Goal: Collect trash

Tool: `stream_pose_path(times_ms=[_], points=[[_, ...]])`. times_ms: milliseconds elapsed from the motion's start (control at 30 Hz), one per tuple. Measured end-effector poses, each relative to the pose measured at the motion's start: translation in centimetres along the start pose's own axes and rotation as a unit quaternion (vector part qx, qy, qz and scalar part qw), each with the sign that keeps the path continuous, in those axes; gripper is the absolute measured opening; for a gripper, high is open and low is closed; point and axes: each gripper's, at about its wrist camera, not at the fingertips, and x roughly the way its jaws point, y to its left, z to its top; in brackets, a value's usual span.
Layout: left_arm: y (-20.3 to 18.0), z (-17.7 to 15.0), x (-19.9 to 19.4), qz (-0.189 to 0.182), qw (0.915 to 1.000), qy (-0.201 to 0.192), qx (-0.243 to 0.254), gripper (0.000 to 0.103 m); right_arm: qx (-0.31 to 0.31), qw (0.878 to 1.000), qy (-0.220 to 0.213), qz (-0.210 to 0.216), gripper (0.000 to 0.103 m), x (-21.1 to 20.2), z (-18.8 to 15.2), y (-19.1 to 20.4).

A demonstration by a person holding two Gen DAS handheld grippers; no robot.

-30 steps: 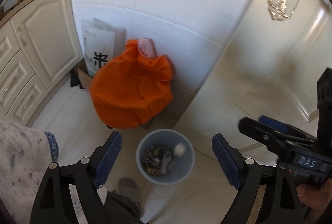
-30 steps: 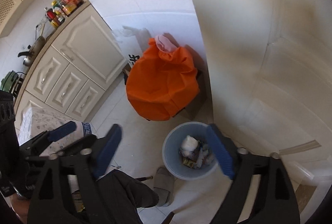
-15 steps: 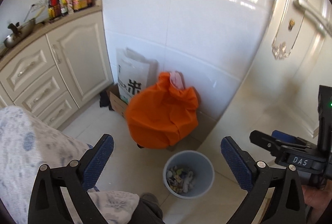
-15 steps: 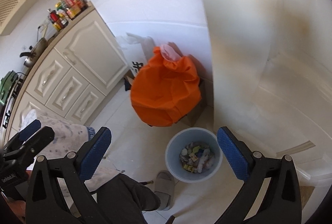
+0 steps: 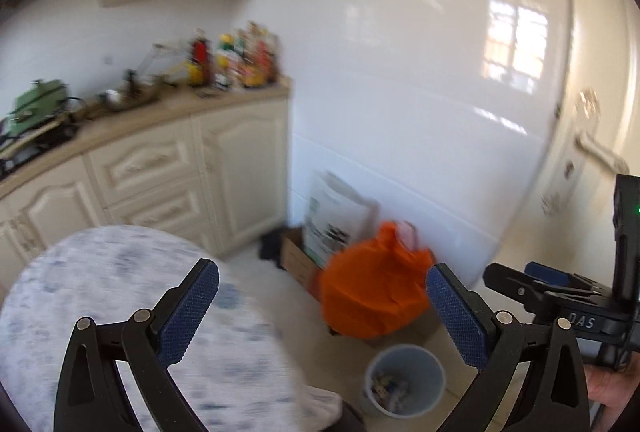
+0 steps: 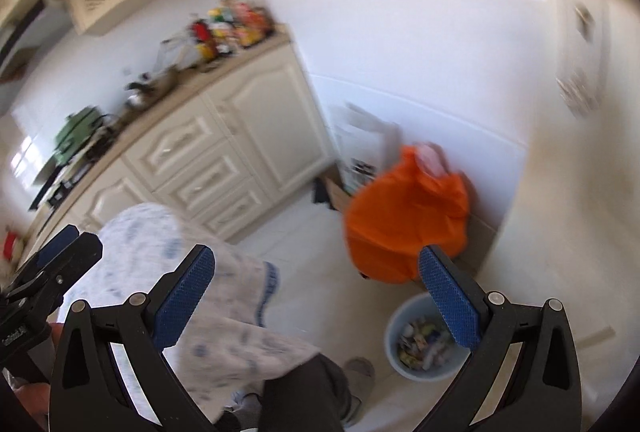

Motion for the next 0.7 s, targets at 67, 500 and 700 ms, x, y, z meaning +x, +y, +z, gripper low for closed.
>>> stream_pose_path(times_ms=[67,500,700], points=[[2.2,-0.6,-3.4,0.027,0.9993,-0.022,-0.011,0.102,-0.018,1.000,-0.010,0.015,0.103,-0.6,0.5,2.7],[11.6,-6.7,-23.0,0.217,0.9662,-0.106,-0.091,0.102,-0.153,0.978,-0.058,0.132,0.103,-4.3,-1.0,21.6],[10.4,-9.9,-28.3,0.282,0.9455,-0.111,-0.118,0.102,-0.208,0.962,-0.076,0.158,0.103,-6.9,-3.4,27.5]])
